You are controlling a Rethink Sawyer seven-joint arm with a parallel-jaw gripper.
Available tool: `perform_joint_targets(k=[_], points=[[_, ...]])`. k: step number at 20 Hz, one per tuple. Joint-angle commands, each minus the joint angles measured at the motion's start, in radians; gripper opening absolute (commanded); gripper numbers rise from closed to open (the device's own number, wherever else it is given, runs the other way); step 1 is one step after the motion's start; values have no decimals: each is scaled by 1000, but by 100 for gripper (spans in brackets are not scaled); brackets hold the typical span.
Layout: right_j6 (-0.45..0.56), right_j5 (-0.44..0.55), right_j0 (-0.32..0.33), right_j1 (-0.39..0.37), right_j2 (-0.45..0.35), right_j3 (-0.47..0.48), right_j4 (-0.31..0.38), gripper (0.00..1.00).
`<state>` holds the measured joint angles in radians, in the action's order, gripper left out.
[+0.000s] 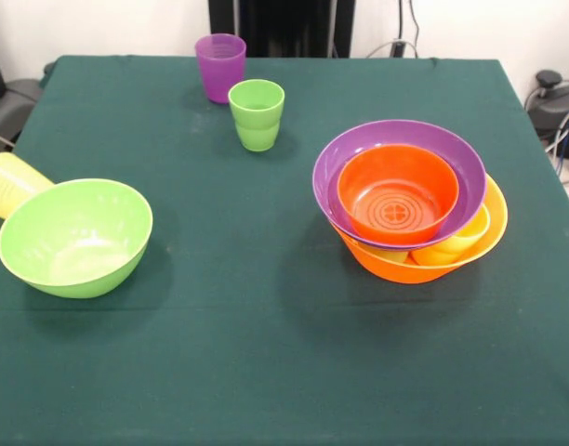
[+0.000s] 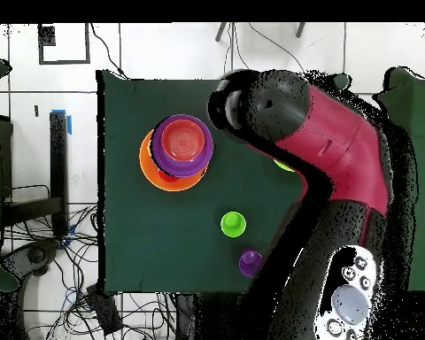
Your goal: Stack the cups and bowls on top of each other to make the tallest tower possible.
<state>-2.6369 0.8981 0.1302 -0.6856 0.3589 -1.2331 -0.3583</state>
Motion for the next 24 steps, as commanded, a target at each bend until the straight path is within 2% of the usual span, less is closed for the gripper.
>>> perform_joint_targets(k=[1,8,18,24], points=[[360,-87,64,60,-215,-138,146,100],[392,-136,128,110,-293,-108,217,100],[412,-269,202,206,-396,-72,303,100],[429,-257,237,233,-450,-28,352,100]])
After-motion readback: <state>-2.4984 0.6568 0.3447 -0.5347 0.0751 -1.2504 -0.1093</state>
